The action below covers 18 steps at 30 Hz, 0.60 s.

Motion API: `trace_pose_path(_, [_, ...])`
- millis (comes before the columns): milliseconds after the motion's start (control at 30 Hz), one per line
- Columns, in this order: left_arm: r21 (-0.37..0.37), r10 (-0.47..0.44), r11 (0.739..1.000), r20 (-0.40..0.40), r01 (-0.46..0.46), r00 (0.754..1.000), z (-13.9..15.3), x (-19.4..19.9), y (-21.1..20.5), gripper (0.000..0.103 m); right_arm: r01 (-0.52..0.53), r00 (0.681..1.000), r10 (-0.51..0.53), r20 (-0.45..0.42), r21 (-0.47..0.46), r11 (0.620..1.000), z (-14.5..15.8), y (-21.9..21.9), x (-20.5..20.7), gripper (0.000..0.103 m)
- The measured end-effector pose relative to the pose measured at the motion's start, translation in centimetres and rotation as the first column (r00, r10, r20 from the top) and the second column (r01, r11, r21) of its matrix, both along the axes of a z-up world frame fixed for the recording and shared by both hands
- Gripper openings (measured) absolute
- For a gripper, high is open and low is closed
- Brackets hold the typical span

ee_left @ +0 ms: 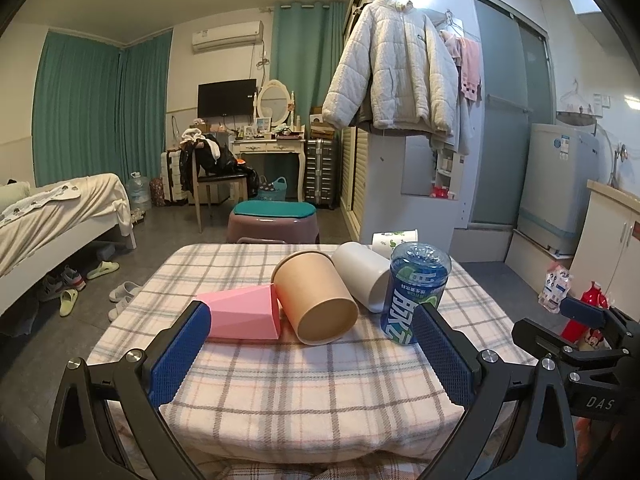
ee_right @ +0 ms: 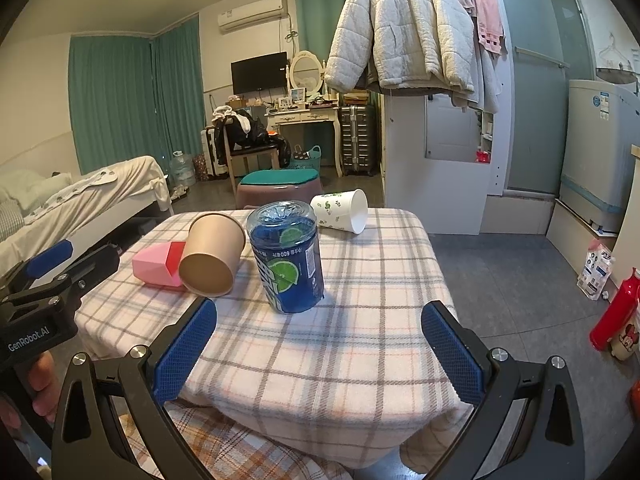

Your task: Flip cup upside down

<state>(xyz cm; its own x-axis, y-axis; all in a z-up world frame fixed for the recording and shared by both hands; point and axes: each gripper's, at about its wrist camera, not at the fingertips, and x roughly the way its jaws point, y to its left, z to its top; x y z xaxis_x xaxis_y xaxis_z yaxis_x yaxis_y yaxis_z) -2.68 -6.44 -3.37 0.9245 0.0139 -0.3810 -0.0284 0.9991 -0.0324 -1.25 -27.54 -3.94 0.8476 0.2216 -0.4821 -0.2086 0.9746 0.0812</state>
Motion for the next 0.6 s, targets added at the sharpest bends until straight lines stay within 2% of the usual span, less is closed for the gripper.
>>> trace_pose_path(600, [0.002, 0.006, 1.0, -0.001, -0.006, 1.0, -0.23, 0.06, -0.01, 0.103, -0.001, 1.0, 0.001, -0.014, 0.006, 1.0, -0.28, 0.27, -0.16, 0.103])
